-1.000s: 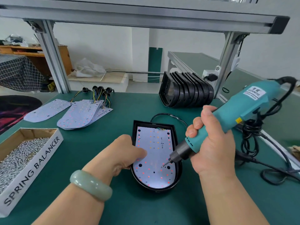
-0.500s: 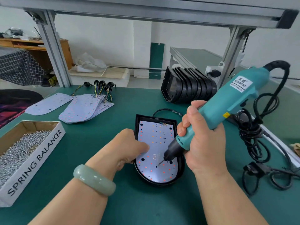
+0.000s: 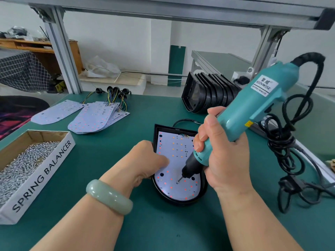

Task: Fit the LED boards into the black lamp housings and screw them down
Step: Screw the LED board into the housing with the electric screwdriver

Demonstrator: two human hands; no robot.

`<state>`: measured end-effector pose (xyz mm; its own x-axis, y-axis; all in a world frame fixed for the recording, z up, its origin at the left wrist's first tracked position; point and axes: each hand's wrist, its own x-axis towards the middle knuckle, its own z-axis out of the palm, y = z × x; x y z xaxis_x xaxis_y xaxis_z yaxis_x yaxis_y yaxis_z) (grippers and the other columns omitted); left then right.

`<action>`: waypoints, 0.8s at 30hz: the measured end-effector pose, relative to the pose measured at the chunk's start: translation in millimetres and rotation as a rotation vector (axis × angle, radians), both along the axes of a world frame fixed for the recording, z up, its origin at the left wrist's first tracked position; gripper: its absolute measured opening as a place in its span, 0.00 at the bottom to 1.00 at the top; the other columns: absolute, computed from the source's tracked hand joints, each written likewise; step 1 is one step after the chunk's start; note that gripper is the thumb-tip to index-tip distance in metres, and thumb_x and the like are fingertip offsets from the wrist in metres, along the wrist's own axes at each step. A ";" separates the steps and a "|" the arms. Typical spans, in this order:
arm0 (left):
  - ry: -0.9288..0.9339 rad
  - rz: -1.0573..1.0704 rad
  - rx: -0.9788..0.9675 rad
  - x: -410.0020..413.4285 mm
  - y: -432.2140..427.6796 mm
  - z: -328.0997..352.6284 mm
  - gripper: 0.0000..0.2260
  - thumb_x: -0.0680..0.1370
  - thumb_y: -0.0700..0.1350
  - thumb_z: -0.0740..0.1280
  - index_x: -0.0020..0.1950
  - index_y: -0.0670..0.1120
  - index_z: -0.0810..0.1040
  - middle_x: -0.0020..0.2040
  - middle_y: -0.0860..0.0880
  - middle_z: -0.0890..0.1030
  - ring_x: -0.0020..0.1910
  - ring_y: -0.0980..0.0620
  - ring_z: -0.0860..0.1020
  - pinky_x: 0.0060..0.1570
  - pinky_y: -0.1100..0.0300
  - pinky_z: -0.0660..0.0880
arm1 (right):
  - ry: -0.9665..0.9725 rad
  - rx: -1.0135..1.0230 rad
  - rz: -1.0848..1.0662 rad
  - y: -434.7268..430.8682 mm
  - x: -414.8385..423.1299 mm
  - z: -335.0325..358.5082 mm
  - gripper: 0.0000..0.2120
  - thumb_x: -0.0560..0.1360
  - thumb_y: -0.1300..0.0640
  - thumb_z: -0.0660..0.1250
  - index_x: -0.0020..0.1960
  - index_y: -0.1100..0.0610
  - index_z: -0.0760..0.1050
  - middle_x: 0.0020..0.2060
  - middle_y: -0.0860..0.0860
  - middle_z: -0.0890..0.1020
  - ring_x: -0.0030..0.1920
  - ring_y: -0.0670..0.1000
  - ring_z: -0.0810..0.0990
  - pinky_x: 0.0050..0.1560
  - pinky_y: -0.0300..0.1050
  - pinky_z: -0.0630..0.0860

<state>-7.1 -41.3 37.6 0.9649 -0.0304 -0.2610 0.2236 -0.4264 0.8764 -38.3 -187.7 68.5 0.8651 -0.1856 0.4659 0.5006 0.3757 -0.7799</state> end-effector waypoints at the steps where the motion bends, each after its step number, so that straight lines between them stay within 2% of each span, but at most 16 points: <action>1: -0.007 -0.002 0.009 0.0 -0.2 -0.1 0.23 0.59 0.45 0.66 0.50 0.35 0.78 0.50 0.34 0.82 0.37 0.46 0.75 0.43 0.50 0.75 | -0.013 -0.018 0.028 1.4 -0.4 0.8 0.11 0.71 0.51 0.69 0.49 0.54 0.72 0.26 0.47 0.72 0.24 0.48 0.70 0.29 0.38 0.69; 3: -0.025 -0.008 0.021 0.7 -1.2 -1.5 0.19 0.63 0.44 0.67 0.50 0.35 0.77 0.48 0.34 0.82 0.36 0.47 0.74 0.39 0.54 0.71 | -0.040 -0.066 0.076 4.8 -1.7 2.9 0.16 0.70 0.46 0.69 0.52 0.53 0.72 0.26 0.47 0.72 0.24 0.48 0.70 0.30 0.38 0.70; 5: -0.047 -0.001 0.045 0.6 -2.1 -2.8 0.11 0.69 0.40 0.67 0.47 0.35 0.76 0.39 0.37 0.81 0.34 0.48 0.71 0.36 0.57 0.67 | -0.062 -0.140 0.086 9.1 -2.2 4.7 0.18 0.71 0.45 0.69 0.55 0.53 0.70 0.26 0.47 0.72 0.24 0.49 0.70 0.30 0.39 0.70; 7: -0.076 0.017 0.076 0.1 -2.9 -3.0 0.05 0.70 0.39 0.66 0.41 0.38 0.73 0.33 0.44 0.73 0.31 0.49 0.66 0.31 0.61 0.63 | -0.053 -0.213 0.080 13.6 -1.9 5.6 0.15 0.69 0.47 0.68 0.52 0.52 0.71 0.25 0.47 0.72 0.24 0.49 0.70 0.29 0.41 0.70; 9: -0.080 0.037 0.100 -1.0 -3.3 -1.5 0.06 0.70 0.39 0.66 0.38 0.42 0.69 0.31 0.47 0.68 0.29 0.49 0.62 0.27 0.64 0.58 | -0.033 -0.246 0.077 16.8 -1.1 5.1 0.10 0.68 0.50 0.69 0.46 0.51 0.72 0.24 0.47 0.72 0.23 0.49 0.70 0.29 0.42 0.70; 11: -0.033 0.044 0.079 -2.2 -2.8 0.5 0.07 0.69 0.40 0.67 0.39 0.40 0.70 0.33 0.46 0.69 0.30 0.49 0.63 0.29 0.63 0.59 | -0.033 -0.247 0.062 16.9 -0.9 3.6 0.07 0.68 0.55 0.69 0.41 0.51 0.71 0.24 0.47 0.71 0.22 0.49 0.69 0.27 0.41 0.69; 14: 0.017 0.039 0.001 -2.5 -2.6 1.0 0.21 0.61 0.44 0.65 0.49 0.32 0.74 0.38 0.42 0.74 0.35 0.48 0.69 0.37 0.55 0.65 | -0.066 -0.229 0.059 14.1 -1.1 1.8 0.10 0.71 0.62 0.65 0.37 0.48 0.71 0.22 0.46 0.70 0.21 0.49 0.67 0.26 0.40 0.68; 16: 0.016 0.040 0.002 -1.9 -2.5 -0.4 0.25 0.59 0.44 0.64 0.52 0.32 0.75 0.39 0.42 0.75 0.36 0.48 0.70 0.38 0.54 0.66 | -0.083 -0.230 0.070 13.6 -0.9 2.1 0.12 0.71 0.63 0.65 0.36 0.46 0.72 0.22 0.45 0.69 0.21 0.48 0.66 0.26 0.40 0.67; 20: 0.026 0.025 -0.017 -0.6 -0.6 -1.0 0.24 0.60 0.44 0.65 0.52 0.32 0.75 0.40 0.41 0.77 0.36 0.47 0.72 0.38 0.54 0.67 | -0.083 -0.215 0.128 13.5 0.3 1.7 0.08 0.70 0.62 0.67 0.41 0.50 0.71 0.22 0.46 0.70 0.21 0.48 0.67 0.27 0.40 0.68; 22: 0.034 0.012 -0.035 -0.5 0.1 -1.1 0.20 0.65 0.41 0.67 0.53 0.32 0.75 0.41 0.39 0.78 0.36 0.47 0.72 0.37 0.55 0.68 | -0.098 -0.213 0.141 11.6 1.1 0.9 0.07 0.70 0.58 0.68 0.46 0.50 0.73 0.23 0.47 0.71 0.22 0.48 0.68 0.28 0.40 0.69; 24: 0.035 0.018 -0.033 -0.6 0.7 -2.8 0.17 0.68 0.40 0.68 0.53 0.33 0.75 0.46 0.34 0.81 0.36 0.46 0.74 0.37 0.55 0.70 | -0.116 -0.195 0.145 8.9 2.0 1.0 0.07 0.71 0.56 0.68 0.48 0.50 0.74 0.23 0.48 0.72 0.23 0.50 0.69 0.30 0.39 0.70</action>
